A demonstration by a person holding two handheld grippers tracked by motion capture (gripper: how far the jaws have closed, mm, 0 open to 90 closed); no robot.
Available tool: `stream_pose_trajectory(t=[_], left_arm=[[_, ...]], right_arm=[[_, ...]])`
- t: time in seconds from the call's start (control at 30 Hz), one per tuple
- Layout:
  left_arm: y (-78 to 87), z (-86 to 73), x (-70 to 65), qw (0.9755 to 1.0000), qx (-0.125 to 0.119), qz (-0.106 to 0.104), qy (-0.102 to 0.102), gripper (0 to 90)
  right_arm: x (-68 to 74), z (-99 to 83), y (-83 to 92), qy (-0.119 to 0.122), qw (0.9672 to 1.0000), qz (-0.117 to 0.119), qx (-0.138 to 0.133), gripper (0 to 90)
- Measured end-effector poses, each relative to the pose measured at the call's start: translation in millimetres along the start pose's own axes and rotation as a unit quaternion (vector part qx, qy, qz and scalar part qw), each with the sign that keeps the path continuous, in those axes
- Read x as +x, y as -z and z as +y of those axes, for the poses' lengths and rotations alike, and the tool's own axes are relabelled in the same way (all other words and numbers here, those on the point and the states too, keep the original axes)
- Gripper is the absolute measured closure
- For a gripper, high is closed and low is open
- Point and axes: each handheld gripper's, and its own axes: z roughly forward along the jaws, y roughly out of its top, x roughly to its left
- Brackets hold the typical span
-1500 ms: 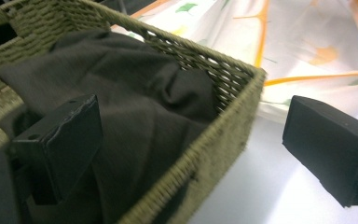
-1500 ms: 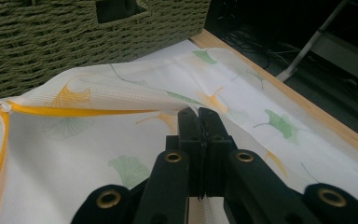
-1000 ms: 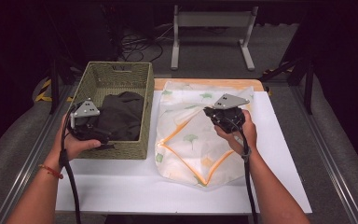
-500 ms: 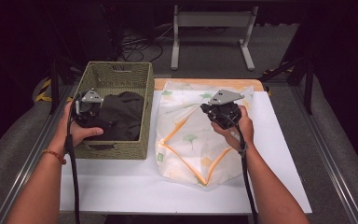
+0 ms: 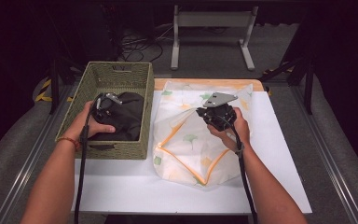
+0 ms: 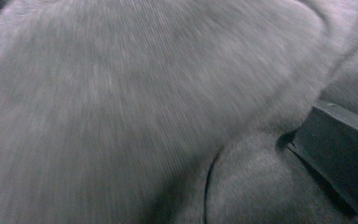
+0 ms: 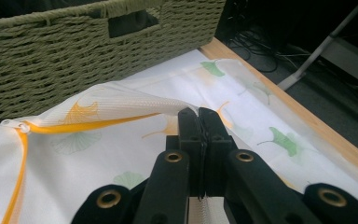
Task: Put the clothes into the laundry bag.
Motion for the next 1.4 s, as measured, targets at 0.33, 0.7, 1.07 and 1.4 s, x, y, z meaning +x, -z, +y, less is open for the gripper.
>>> stream_pose_trajectory(t=[0.33, 0.7, 1.07, 1.4], left_arm=[[-26.6, 5.4, 1.0, 0.9981, 0.048, -0.039, -0.004, 0.0], [-37.4, 13.8, -9.5, 0.9928, 0.116, 0.012, -0.028, 10.5], [-27.8, 11.6, -4.7, 0.9945, 0.098, 0.025, -0.028, 51.8], [-19.6, 14.7, -2.5, 0.9942, 0.070, 0.079, -0.024, 65.8]], right_arm=[[0.7, -4.7, -4.7, -0.003, 0.9999, 0.009, 0.005, 89.0], [4.0, -4.7, -7.4, 0.002, 0.9998, 0.013, 0.011, 89.0], [4.6, -5.6, -8.1, 0.000, 0.9998, 0.015, 0.012, 89.0], [3.2, -6.4, -8.4, -0.002, 0.9999, 0.013, 0.011, 89.1]])
